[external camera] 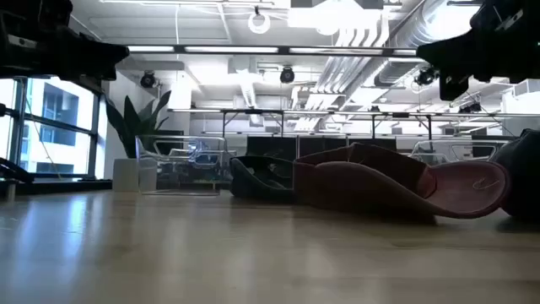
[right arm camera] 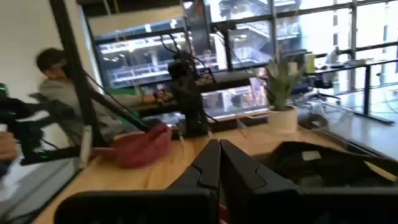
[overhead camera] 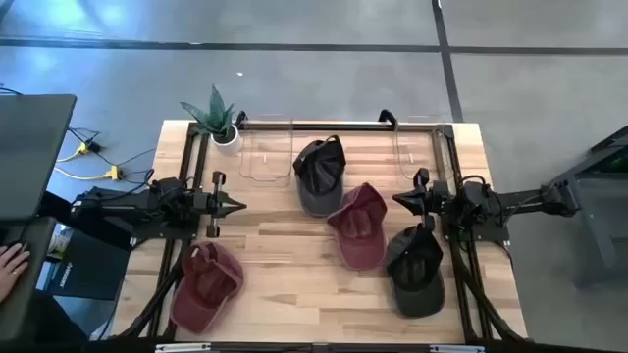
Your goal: Pick & Place hat
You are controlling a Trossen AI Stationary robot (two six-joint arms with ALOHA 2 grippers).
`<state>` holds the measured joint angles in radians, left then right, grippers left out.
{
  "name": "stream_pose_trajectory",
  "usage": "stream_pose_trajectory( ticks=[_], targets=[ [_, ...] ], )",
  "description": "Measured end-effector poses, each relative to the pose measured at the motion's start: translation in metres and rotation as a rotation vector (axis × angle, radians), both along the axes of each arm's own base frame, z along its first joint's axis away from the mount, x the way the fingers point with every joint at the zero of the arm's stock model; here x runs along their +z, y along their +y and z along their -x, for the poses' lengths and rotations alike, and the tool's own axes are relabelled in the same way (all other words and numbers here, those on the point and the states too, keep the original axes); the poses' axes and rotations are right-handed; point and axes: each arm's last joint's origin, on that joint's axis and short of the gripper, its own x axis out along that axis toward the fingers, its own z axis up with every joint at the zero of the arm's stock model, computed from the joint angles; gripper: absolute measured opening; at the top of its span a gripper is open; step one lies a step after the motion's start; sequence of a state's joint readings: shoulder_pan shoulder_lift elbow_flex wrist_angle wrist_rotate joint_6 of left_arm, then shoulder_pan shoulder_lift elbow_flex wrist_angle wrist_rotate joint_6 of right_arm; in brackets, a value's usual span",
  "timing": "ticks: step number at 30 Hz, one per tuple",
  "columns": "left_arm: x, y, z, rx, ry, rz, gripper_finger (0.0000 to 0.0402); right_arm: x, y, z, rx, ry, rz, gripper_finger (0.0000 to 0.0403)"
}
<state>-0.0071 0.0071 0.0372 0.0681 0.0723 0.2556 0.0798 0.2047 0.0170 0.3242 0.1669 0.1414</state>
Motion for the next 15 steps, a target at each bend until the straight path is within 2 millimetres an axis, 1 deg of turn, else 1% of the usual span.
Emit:
stream_pose_trajectory(
  ticks=[10,12,15],
  targets=[
    [-0.002,0.001,0.000,0.022,0.019,0.009,0.0001,-0.014,0.000,-0.001,-0.007,0.147,0.037,0.0001],
    [-0.002,0.001,0.000,0.030,0.020,0.012,0.0001,-0.014,-0.001,-0.001,-0.030,0.142,0.010,0.0001],
    [-0.002,0.001,0.000,0.033,0.020,0.029,0.0001,-0.010,-0.003,-0.001,-0.095,0.104,-0.122,0.0001]
  ],
)
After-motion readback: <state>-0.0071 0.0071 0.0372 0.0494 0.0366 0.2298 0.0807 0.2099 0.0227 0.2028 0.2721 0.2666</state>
